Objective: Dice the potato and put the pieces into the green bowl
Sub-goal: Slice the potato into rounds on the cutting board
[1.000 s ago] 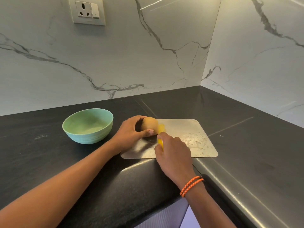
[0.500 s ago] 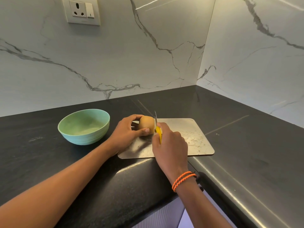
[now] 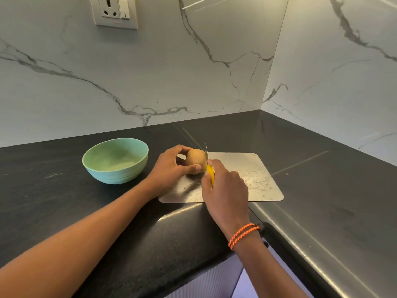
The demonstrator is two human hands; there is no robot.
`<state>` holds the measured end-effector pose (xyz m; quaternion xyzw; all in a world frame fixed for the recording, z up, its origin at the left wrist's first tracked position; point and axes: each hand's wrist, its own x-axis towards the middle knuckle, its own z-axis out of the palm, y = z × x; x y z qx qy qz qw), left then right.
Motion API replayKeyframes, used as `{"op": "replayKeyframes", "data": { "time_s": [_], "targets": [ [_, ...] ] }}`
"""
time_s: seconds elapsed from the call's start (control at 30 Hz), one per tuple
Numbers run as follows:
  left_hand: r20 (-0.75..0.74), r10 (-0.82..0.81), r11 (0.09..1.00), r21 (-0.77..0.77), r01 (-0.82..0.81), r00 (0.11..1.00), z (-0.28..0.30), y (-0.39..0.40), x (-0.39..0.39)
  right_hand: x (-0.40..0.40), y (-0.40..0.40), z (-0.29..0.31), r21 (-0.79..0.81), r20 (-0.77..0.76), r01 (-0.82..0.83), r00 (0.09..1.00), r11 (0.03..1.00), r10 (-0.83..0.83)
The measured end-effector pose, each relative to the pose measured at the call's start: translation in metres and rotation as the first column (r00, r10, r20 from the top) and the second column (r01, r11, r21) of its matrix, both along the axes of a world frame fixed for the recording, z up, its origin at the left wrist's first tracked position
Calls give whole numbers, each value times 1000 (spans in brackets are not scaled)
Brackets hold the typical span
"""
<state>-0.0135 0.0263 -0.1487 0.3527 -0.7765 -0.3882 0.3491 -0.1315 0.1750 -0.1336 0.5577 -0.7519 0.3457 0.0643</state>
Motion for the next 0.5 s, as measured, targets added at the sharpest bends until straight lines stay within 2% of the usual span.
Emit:
{"op": "replayKeyframes", "data": {
  "time_s": [0.5],
  "targets": [
    [-2, 16, 1000, 16, -16, 1000, 2, -2, -1, 3, 0, 5, 129, -74, 8, 997, 992, 1]
  ]
}}
